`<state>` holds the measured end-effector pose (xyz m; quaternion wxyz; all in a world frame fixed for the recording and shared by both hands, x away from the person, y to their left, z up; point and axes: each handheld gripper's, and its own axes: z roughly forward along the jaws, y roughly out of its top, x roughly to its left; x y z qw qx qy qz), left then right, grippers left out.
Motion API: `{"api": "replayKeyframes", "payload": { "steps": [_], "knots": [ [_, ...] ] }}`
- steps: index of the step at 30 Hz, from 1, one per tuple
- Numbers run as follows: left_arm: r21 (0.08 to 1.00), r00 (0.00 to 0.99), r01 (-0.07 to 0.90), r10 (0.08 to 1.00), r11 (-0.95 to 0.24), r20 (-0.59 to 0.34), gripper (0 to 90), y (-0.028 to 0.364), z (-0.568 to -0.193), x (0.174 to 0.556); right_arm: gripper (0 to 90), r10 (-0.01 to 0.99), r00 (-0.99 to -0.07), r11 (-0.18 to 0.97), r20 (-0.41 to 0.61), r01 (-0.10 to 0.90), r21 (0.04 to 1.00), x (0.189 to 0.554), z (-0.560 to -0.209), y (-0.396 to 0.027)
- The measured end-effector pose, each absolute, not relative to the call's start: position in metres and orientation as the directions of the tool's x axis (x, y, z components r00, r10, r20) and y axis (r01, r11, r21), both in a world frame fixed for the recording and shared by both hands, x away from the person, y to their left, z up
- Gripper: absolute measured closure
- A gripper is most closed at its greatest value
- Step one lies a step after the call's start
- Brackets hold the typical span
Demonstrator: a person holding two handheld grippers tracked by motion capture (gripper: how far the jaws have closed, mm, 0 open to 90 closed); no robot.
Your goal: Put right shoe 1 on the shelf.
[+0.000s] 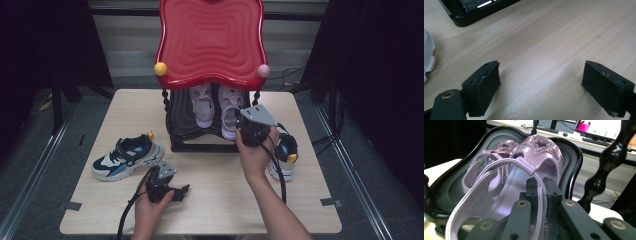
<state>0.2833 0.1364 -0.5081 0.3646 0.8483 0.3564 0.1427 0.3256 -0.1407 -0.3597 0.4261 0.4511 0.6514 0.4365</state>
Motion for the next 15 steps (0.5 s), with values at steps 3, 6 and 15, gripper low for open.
{"api": "replayKeyframes", "payload": {
  "steps": [3,6,15],
  "knots": [
    [0.720,0.706,0.500,0.708,-0.480,-0.017,14.3,0.136,-0.508,0.283,83.4,0.960,-0.224,0.215,-0.167,0.210,0.954,0.331,-0.360,-0.140],
    [0.721,0.705,0.501,0.709,-0.480,-0.018,14.3,0.136,-0.508,0.283,83.4,0.961,-0.220,0.216,-0.167,0.219,0.952,0.337,-0.361,-0.139],
    [0.722,0.703,0.502,0.711,-0.476,-0.020,14.3,0.136,-0.508,0.283,83.5,0.964,-0.207,0.210,-0.165,0.220,0.953,0.351,-0.362,-0.136]
  ]
}}
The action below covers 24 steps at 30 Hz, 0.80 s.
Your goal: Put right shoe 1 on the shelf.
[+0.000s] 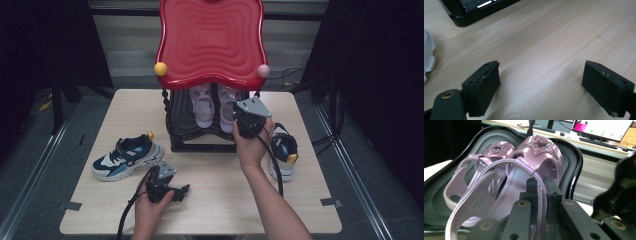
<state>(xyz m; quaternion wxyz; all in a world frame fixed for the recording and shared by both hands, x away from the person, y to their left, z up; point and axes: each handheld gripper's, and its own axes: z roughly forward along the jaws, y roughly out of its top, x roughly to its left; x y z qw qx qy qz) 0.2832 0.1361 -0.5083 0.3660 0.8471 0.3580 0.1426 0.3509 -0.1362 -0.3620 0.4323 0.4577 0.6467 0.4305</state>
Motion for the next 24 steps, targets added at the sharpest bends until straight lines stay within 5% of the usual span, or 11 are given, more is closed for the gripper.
{"api": "replayKeyframes", "payload": {
  "steps": [24],
  "knots": [
    [0.719,0.705,0.501,0.709,-0.482,-0.016,14.3,0.136,-0.508,0.283,83.5,0.973,-0.148,0.209,-0.179,0.219,0.953,0.380,-0.384,-0.125]
  ]
}}
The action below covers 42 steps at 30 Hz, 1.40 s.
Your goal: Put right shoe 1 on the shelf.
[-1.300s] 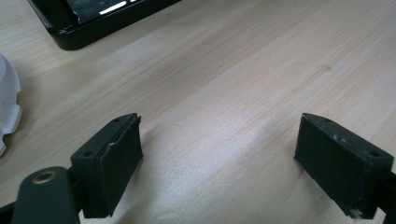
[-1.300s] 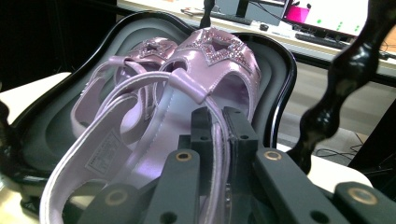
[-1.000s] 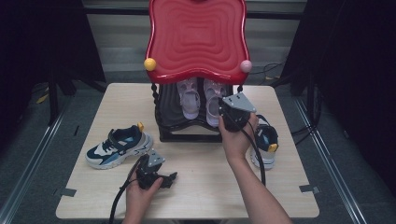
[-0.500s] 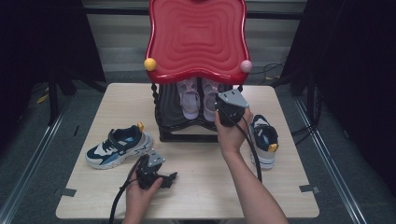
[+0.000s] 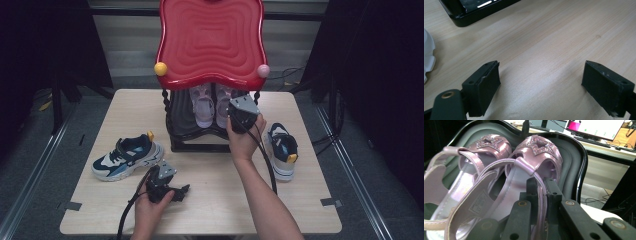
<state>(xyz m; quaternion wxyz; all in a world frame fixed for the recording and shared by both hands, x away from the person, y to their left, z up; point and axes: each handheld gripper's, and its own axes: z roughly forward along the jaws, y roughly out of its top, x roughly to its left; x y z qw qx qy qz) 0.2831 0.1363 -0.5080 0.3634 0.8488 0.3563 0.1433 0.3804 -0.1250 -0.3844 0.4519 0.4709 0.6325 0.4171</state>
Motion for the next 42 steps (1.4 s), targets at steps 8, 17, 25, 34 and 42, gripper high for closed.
{"api": "replayKeyframes", "payload": {
  "steps": [8,17,25,34,42],
  "knots": [
    [0.720,0.702,0.502,0.712,-0.479,-0.015,14.4,0.136,-0.508,0.283,83.4,0.975,-0.126,0.207,-0.185,0.194,0.959,0.387,-0.388,-0.123],
    [0.721,0.700,0.503,0.714,-0.477,-0.016,14.6,0.136,-0.508,0.282,83.4,0.973,-0.128,0.216,-0.194,0.200,0.956,0.394,-0.396,-0.123],
    [0.721,0.700,0.503,0.714,-0.477,-0.016,14.6,0.136,-0.508,0.282,83.4,0.972,-0.135,0.216,-0.191,0.204,0.955,0.398,-0.400,-0.118],
    [0.720,0.702,0.499,0.712,-0.481,-0.011,14.6,0.136,-0.508,0.283,83.4,0.971,-0.134,0.221,-0.196,0.203,0.954,0.400,-0.403,-0.117],
    [0.720,0.702,0.500,0.712,-0.481,-0.011,14.6,0.136,-0.508,0.282,83.0,0.958,-0.162,0.268,-0.237,0.208,0.941,0.399,-0.406,-0.111]
  ]
}}
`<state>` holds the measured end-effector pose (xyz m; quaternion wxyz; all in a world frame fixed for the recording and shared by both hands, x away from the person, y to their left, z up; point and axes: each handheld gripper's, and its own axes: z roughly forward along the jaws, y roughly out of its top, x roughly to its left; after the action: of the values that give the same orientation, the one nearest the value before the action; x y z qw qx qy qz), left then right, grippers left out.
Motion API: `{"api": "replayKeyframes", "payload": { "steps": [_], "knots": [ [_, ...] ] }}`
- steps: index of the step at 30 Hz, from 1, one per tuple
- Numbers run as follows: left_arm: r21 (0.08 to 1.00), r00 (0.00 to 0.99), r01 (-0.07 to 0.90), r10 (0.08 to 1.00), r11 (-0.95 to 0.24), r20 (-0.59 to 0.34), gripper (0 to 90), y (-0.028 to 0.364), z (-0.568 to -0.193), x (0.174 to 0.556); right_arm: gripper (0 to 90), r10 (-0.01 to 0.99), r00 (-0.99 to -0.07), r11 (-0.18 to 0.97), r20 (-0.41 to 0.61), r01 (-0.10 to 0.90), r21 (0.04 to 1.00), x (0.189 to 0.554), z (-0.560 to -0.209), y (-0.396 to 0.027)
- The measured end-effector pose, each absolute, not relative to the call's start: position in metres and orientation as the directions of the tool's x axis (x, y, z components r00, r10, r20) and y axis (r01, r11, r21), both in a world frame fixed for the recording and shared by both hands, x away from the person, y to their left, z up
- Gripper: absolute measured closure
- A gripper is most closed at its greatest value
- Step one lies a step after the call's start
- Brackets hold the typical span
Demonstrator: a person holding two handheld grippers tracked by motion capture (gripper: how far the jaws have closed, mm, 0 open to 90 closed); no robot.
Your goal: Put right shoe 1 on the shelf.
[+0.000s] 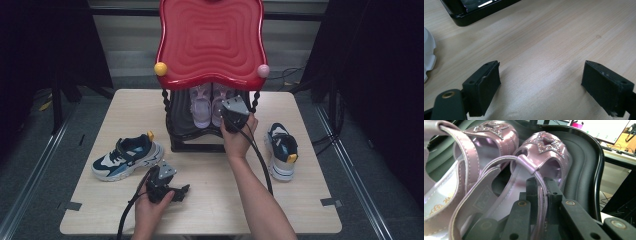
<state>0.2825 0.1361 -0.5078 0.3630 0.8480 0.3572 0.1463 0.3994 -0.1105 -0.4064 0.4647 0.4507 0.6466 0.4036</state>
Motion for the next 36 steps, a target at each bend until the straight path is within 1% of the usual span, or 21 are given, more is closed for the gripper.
{"api": "replayKeyframes", "payload": {
  "steps": [2,8,12,15,17,21,23,26,29,36],
  "knots": [
    [0.720,0.702,0.500,0.712,-0.482,-0.011,14.7,0.136,-0.508,0.282,83.0,0.957,-0.169,0.268,-0.234,0.213,0.940,0.399,-0.407,-0.110],
    [0.720,0.702,0.500,0.712,-0.481,-0.011,14.6,0.136,-0.508,0.282,82.3,0.946,-0.182,0.305,-0.268,0.221,0.926,0.398,-0.408,-0.111],
    [0.720,0.702,0.500,0.712,-0.481,-0.011,14.6,0.136,-0.508,0.282,80.1,0.946,-0.191,0.303,-0.263,0.226,0.926,0.398,-0.409,-0.113],
    [0.720,0.702,0.500,0.713,-0.481,-0.012,14.6,0.136,-0.508,0.282,72.6,0.942,-0.194,0.313,-0.272,0.228,0.922,0.398,-0.408,-0.113],
    [0.720,0.701,0.500,0.713,-0.480,-0.012,14.6,0.136,-0.508,0.282,70.7,0.939,-0.195,0.324,-0.283,0.230,0.918,0.398,-0.407,-0.113],
    [0.720,0.701,0.501,0.713,-0.480,-0.012,14.6,0.136,-0.508,0.282,62.7,0.937,-0.189,0.332,-0.294,0.226,0.916,0.396,-0.404,-0.114],
    [0.721,0.700,0.504,0.714,-0.477,-0.017,14.6,0.136,-0.508,0.282,59.1,0.935,-0.203,0.336,-0.292,0.236,0.912,0.395,-0.403,-0.115],
    [0.720,0.701,0.501,0.713,-0.480,-0.012,14.6,0.136,-0.508,0.282,56.0,0.936,-0.208,0.331,-0.285,0.237,0.913,0.393,-0.401,-0.116],
    [0.721,0.700,0.503,0.714,-0.477,-0.016,14.6,0.136,-0.508,0.282,54.1,0.929,-0.209,0.350,-0.306,0.223,0.910,0.390,-0.398,-0.116],
    [0.718,0.699,0.505,0.715,-0.480,-0.014,14.4,0.136,-0.508,0.282,47.9,0.922,-0.251,0.354,-0.295,0.239,0.904,0.387,-0.394,-0.117]
  ]
}}
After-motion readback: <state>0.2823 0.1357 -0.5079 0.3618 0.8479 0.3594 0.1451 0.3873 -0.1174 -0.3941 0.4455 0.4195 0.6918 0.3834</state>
